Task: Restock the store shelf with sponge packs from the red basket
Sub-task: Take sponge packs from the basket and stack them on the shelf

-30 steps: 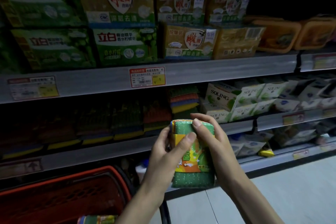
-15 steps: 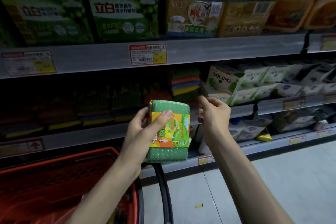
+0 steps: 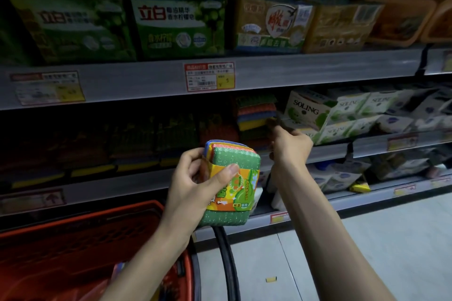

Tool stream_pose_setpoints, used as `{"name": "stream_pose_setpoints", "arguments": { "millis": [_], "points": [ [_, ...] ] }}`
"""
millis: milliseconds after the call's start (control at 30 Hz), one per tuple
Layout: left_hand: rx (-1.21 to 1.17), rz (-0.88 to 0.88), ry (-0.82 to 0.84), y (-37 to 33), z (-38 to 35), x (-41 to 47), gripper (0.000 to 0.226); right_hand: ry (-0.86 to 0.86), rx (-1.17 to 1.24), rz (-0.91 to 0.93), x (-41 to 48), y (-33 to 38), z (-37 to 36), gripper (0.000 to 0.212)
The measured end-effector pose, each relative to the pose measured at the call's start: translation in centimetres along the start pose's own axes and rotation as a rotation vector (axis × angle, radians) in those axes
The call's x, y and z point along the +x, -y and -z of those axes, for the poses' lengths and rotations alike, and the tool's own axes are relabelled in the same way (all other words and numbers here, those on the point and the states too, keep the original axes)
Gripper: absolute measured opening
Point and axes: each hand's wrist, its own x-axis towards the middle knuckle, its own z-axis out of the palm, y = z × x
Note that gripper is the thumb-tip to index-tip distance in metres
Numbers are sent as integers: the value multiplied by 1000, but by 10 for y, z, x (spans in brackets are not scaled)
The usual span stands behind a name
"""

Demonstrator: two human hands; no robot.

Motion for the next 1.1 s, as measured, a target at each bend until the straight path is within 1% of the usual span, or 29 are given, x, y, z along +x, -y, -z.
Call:
{"name": "stream_pose_setpoints", "arguments": {
  "millis": [67,133,200,300,400,533,667,767,933,1000,1100],
  "points": [
    [-8,-4,-10,1,1,-1,66,9,40,-59,2,1,-2,25],
    [-13,-9,-13,0,2,-1,61,38,159,-147,0,4,-4,20],
    [-9,-13,-7,0,1,-2,61,41,286,-225,-4,5,-5,11],
    [-8,-20,-3,-1,1,-3,61,62,404,-317,-5,4,-4,6],
    [-6,-22,1,-1,0,-4,60,92,452,-376,-3,2,1,16],
    [5,-18,0,0,1,-5,60,123,441,-373,-3,2,8,14],
    [15,-10,-5,3,1,-6,66,160,411,-361,-3,2,13,12],
    [15,-4,-3,4,0,-6,63,181,396,-348,-3,1,13,13],
    [14,-8,-1,3,-2,-5,65,148,383,-310,-7,1,15,8],
    [20,-11,-1,1,-3,-4,69,141,363,-305,-9,2,17,10],
    [12,-12,-9,-2,-4,-4,67,128,339,-300,-12,4,17,14]
  ]
}}
